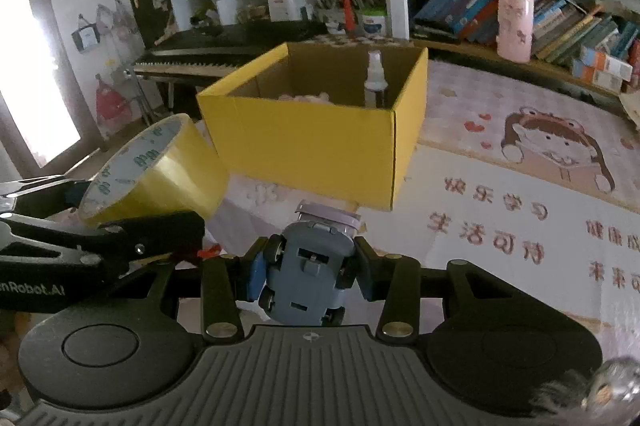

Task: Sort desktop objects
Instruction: 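Carry the tape roll with the left tool toward the box while the right tool carries the car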

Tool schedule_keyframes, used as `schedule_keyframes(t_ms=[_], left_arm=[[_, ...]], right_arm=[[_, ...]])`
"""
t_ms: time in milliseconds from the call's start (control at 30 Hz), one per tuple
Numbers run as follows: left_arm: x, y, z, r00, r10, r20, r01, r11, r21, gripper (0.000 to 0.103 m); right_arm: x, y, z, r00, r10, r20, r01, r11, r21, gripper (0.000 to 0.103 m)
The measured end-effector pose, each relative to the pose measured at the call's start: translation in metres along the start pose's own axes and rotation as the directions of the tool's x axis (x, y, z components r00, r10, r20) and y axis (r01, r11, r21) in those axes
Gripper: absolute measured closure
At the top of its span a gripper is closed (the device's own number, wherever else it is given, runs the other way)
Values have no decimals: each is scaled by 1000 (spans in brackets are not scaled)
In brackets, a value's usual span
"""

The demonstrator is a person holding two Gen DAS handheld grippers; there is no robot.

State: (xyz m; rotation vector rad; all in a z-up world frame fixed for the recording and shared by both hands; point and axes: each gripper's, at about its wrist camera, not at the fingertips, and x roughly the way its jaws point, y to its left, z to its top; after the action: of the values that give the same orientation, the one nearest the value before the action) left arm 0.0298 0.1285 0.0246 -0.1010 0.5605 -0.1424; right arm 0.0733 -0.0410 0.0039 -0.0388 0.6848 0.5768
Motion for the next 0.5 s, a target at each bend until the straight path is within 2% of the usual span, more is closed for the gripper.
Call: schedule_keyframes(t_ms=[167,500], left_arm=[[8,9,21,998,30,52,-29,1000,-11,15],[46,25,85,982,61,179,-63,998,6,15]], right_arm=[[13,-6,26,999,18,41,-17,1000,-10,62],[42,-24,105,983,48,179,-35,996,-78,62]])
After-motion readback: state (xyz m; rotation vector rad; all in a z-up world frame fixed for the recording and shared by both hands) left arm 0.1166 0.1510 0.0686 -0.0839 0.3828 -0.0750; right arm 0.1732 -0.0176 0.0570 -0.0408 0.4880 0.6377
